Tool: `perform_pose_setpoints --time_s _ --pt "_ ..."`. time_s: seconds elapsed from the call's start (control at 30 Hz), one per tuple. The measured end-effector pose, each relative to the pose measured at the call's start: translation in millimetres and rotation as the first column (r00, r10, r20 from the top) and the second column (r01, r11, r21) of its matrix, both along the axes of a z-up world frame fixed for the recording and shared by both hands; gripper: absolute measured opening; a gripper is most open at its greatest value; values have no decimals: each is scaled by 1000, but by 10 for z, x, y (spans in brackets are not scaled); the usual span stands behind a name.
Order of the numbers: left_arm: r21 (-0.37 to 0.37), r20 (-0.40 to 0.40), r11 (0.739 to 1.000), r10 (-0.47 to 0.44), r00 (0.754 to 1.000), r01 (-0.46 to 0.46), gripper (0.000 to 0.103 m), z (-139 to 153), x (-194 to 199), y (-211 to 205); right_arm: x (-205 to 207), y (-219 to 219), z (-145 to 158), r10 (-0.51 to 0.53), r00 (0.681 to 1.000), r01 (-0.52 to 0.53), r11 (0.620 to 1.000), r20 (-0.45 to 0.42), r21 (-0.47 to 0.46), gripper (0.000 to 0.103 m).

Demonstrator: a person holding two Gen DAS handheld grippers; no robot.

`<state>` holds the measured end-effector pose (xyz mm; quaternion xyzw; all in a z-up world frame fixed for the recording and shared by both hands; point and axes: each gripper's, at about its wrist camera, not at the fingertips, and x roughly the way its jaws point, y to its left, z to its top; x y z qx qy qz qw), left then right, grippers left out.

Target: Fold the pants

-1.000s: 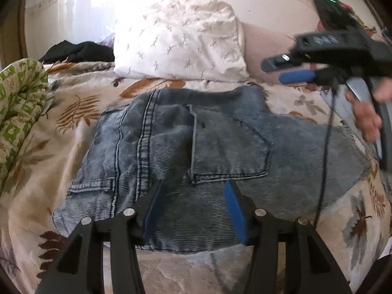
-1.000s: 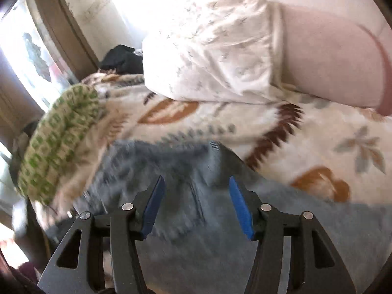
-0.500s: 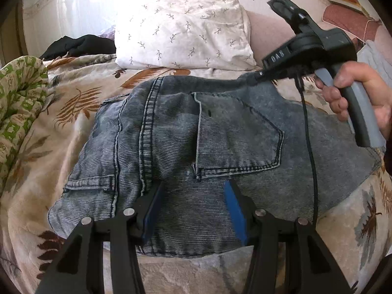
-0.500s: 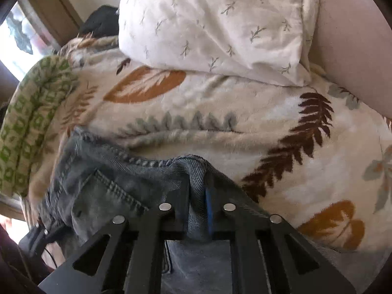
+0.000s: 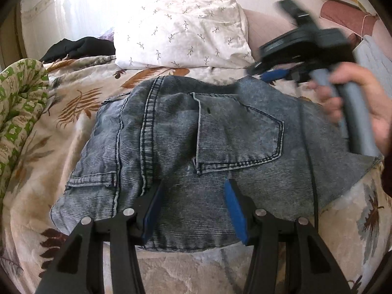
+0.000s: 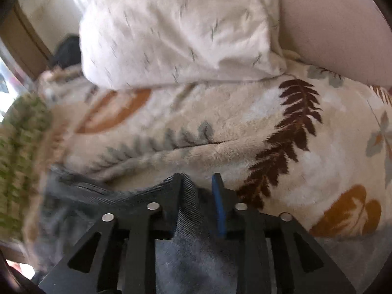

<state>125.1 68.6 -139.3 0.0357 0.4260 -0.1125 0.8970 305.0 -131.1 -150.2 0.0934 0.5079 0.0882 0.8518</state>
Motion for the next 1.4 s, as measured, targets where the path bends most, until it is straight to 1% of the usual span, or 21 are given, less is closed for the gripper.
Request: perform_pose_setpoints --time_s 0.17,0.27,0.3,0.37,0.43,0.53,0.57,0.63,0.7,0.73,0.8,0.83,0.87,0.9,0.93,1.03,1.13,1.2,1.27,1.33,1.4 --pt "-25 16 1000 17 1000 -16 54 48 -12 30 -595 -451 516 -79 990 65 990 114 123 43" --pt "22 30 1000 7 1000 -8 55 9 -15 -33 -1154 -846 711 -142 979 113 975 146 192 47" --pt "60 32 998 0 999 -2 56 -34 -11 -81 -1345 -980 746 -172 973 137 967 155 216 50" --pt "125 62 992 -12 998 4 56 -67 -30 -166 -1834 -1318 809 -263 948 209 940 179 270 54" --pt "140 87 990 -12 996 0 56 -53 -51 -187 -2241 -1631 805 -363 914 290 897 180 333 55" --pt "115 122 993 3 993 -17 56 40 -140 -125 -2880 -2162 703 -552 818 431 773 159 466 59" --pt "106 141 994 10 990 -25 56 91 -200 -99 -3094 -2339 615 -616 774 467 709 143 529 60" --pt "103 194 993 32 980 -52 57 211 -327 -75 -3349 -2583 438 -684 723 491 606 96 625 60" --pt "96 236 993 40 971 -64 60 329 -437 -113 -3515 -2848 219 -741 671 532 473 -9 702 60" --pt "86 247 995 24 969 -46 61 397 -483 -177 -3567 -2975 122 -764 643 553 404 -64 728 60" --pt "90 249 996 -28 968 6 61 500 -493 -356 -3643 -3160 20 -794 596 588 330 -120 738 60" --pt "97 242 995 -58 969 35 61 565 -471 -481 -3680 -3243 -36 -812 563 615 284 -157 735 60" --pt "95 234 993 -85 969 64 61 624 -443 -602 -3693 -3301 -80 -814 552 622 256 -183 740 60" --pt "89 225 991 -116 968 98 61 683 -396 -729 -3685 -3341 -112 -809 552 621 238 -201 747 60" --pt "86 215 988 -147 966 131 61 743 -342 -877 -3645 -3374 -143 -802 553 632 229 -224 741 60" --pt "86 175 974 -222 959 210 61 873 -178 -1272 -3544 -3433 -216 -789 556 676 244 -263 696 60" --pt "95 139 950 -307 941 296 62 952 -3 -1631 -3510 -3490 -359 -782 544 705 232 -302 670 60" --pt "116 126 928 -366 922 353 64 974 135 -1836 -3409 -3510 -416 -773 548 714 233 -320 660 60" --pt "138 105 905 -417 903 402 65 986 268 -2057 -3303 -3501 -399 -778 550 724 261 -305 638 60" --pt "135 72 876 -474 878 462 65 985 360 -2275 -3199 -3489 -412 -781 549 736 283 -298 614 61" --pt "142 47 848 -521 852 511 65 973 464 -2487 -3157 -3503 -422 -785 544 739 281 -296 612 60"
